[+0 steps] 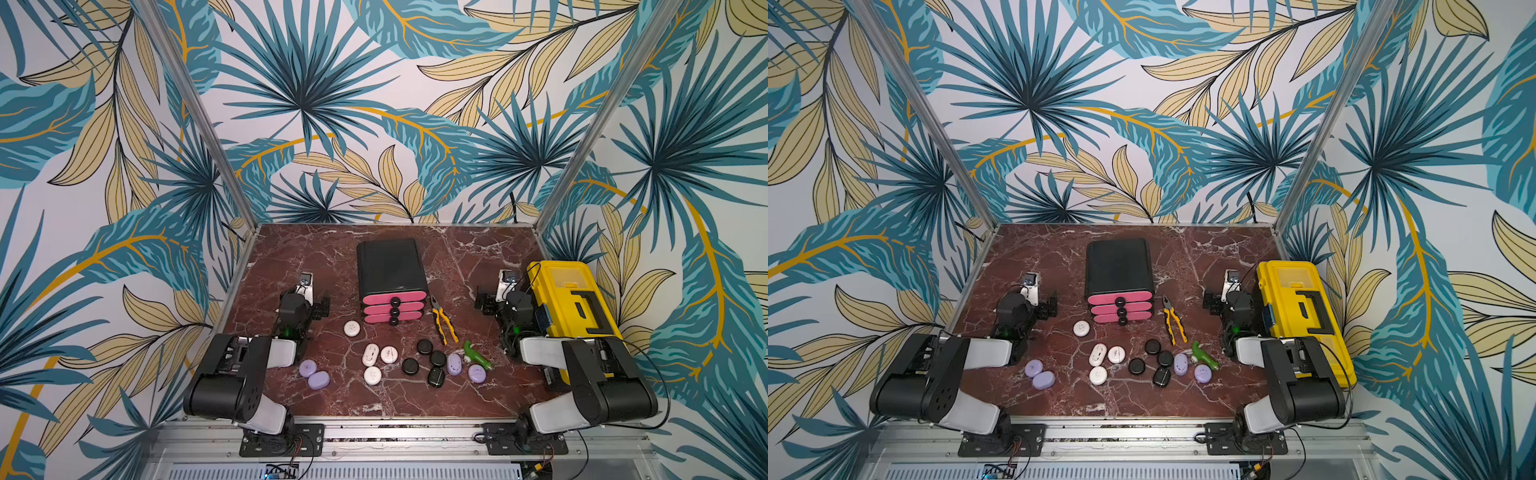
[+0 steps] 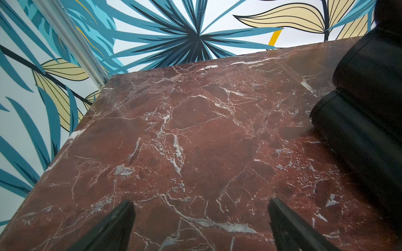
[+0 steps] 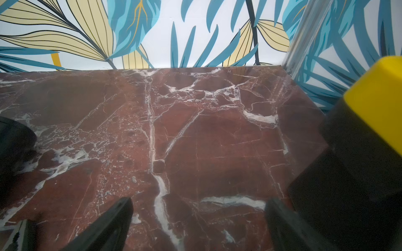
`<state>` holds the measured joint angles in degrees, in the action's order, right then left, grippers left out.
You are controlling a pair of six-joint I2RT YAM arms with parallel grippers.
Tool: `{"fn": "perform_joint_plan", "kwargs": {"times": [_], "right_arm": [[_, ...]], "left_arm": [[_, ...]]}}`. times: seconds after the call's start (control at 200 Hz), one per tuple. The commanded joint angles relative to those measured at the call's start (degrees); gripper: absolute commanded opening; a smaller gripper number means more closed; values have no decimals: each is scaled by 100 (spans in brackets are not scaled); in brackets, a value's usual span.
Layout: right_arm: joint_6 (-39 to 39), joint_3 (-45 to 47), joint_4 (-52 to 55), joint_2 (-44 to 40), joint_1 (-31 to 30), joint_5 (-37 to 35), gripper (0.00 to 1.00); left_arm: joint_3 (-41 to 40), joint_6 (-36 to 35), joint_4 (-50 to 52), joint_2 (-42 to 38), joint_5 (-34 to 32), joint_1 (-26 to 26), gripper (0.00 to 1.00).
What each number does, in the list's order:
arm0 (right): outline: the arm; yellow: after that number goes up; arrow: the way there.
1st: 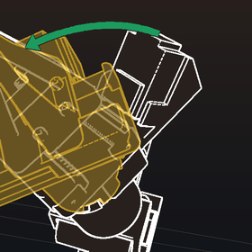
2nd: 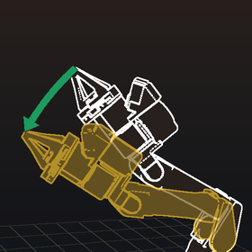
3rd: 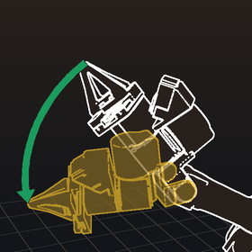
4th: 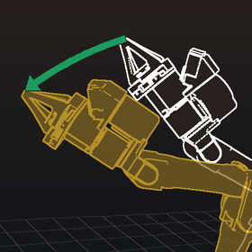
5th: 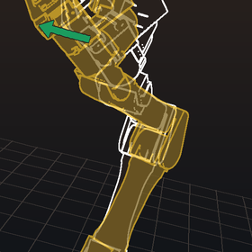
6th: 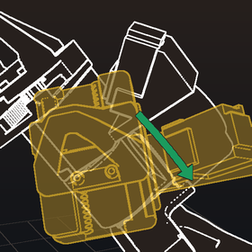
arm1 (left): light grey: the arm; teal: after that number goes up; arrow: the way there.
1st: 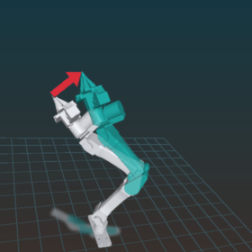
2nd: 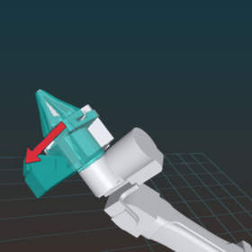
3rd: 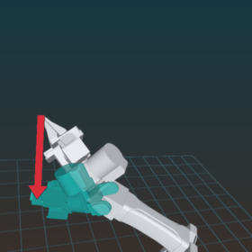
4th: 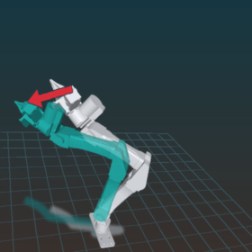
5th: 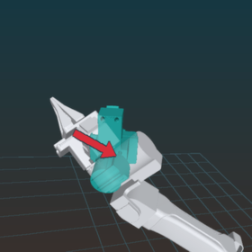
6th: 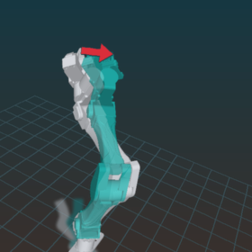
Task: Put the bluetooth earphones in the drawer according to color
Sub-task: Adjust the storage box at the center of the board.
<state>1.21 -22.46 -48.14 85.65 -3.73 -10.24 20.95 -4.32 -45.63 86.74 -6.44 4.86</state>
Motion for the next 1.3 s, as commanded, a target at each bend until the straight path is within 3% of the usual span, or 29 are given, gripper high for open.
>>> {"fn": "perform_joint_plan", "kwargs": {"times": [0.0,0.856,1.102,1.297], "right_arm": [[-63,-68,-117,87,39,-28,100],[-184,23,-252,1,38,73,100],[108,-183,1550,-1559,-5,232,99],[1164,-424,2641,-2513,-14,722,100]], "left_arm": [[243,-51,-141,39,-7,-31,100],[225,-81,-190,8,-7,-34,100],[139,242,1190,-1831,-398,-10,100],[271,815,2203,-3078,-171,13,100]]}}
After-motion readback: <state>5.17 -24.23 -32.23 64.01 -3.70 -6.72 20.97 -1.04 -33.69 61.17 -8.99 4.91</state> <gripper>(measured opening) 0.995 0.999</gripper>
